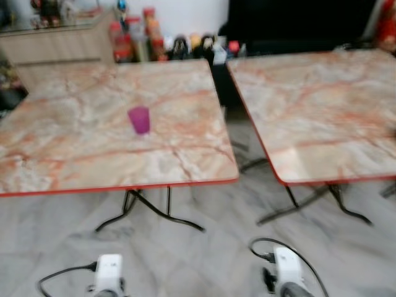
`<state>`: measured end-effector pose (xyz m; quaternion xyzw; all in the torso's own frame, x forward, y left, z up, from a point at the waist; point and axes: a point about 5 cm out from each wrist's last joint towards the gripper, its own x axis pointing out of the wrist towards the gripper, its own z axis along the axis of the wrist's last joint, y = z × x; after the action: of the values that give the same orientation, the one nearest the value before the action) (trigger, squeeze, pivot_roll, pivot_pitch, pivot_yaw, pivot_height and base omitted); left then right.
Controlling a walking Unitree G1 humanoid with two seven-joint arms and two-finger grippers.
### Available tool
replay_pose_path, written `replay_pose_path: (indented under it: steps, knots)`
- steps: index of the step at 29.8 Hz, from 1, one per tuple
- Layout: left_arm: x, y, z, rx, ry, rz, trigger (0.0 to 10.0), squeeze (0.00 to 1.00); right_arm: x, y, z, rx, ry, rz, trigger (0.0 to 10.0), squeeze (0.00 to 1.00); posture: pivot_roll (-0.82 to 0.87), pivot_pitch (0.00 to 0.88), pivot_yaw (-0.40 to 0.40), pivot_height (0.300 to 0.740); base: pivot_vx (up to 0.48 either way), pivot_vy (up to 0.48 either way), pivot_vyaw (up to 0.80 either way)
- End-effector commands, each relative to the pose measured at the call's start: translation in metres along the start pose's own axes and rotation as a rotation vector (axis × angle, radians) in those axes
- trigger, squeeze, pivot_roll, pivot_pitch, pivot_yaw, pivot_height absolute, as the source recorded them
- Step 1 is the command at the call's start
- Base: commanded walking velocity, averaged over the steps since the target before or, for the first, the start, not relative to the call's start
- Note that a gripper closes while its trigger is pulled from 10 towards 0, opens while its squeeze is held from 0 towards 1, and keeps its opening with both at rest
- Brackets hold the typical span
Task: Setting the table
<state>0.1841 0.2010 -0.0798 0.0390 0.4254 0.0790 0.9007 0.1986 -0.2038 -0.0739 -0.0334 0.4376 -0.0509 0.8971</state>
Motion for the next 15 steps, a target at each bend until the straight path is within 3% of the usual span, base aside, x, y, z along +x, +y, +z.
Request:
replay_pose_path:
  steps: [1,4,15]
  knots:
    - [0.0008,0.0147,0.0032,0.013,-0.009,0.038,10.0,0.0,0.0007,0.0147,0.0032,0.015,-0.009,0.037,10.0,0.0,0.01,0.0,0.017,0.74,0.431,0.0,0.0]
    - [0.001,0.0146,0.0038,0.013,-0.01,0.036,10.0,0.0,0.0007,0.015,0.0023,0.013,-0.002,0.037,10.0,0.0,0.01,0.0,0.017,0.74,0.362,0.0,0.0]
    - [-0.0005,0.02,0.0001,-0.043,-0.017,0.05,10.0,0.0,0.0001,0.0159,-0.0017,0.018,0.013,0.037,10.0,0.0,0.02,0.0,0.019,0.74,0.0,0.0,0.0]
